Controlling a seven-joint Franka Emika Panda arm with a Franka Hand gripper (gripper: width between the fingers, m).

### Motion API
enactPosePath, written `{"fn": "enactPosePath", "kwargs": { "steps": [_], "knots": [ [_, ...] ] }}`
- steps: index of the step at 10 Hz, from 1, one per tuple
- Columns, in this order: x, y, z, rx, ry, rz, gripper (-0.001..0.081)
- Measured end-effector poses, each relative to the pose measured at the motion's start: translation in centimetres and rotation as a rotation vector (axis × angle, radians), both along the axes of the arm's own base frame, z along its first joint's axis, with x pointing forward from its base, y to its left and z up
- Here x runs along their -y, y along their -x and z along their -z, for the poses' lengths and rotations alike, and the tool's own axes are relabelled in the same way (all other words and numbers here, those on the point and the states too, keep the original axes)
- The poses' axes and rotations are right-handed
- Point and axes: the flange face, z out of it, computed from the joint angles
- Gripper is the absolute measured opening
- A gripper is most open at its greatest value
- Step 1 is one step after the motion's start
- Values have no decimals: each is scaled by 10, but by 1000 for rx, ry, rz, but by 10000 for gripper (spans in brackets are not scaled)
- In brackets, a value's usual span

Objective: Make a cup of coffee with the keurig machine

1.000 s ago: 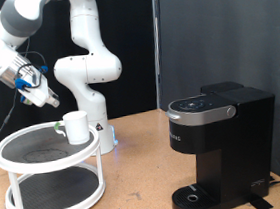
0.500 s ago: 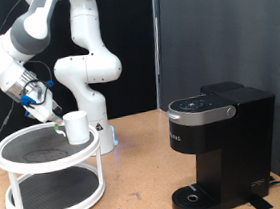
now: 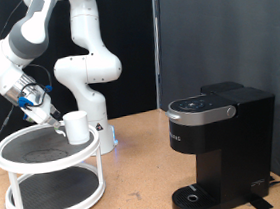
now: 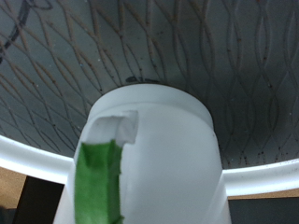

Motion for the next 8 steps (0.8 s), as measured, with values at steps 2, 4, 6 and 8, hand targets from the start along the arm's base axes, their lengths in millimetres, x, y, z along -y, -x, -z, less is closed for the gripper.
{"fn": "enactPosePath", "kwargs": {
  "steps": [2, 4, 6, 8],
  "knots": [
    [1, -1, 3, 3, 3, 14, 735],
    [1, -2, 7, 4, -4, 24, 735],
    [0, -4, 11, 8, -14, 23, 735],
    [0, -5, 11, 9, -16, 26, 735]
  ]
}}
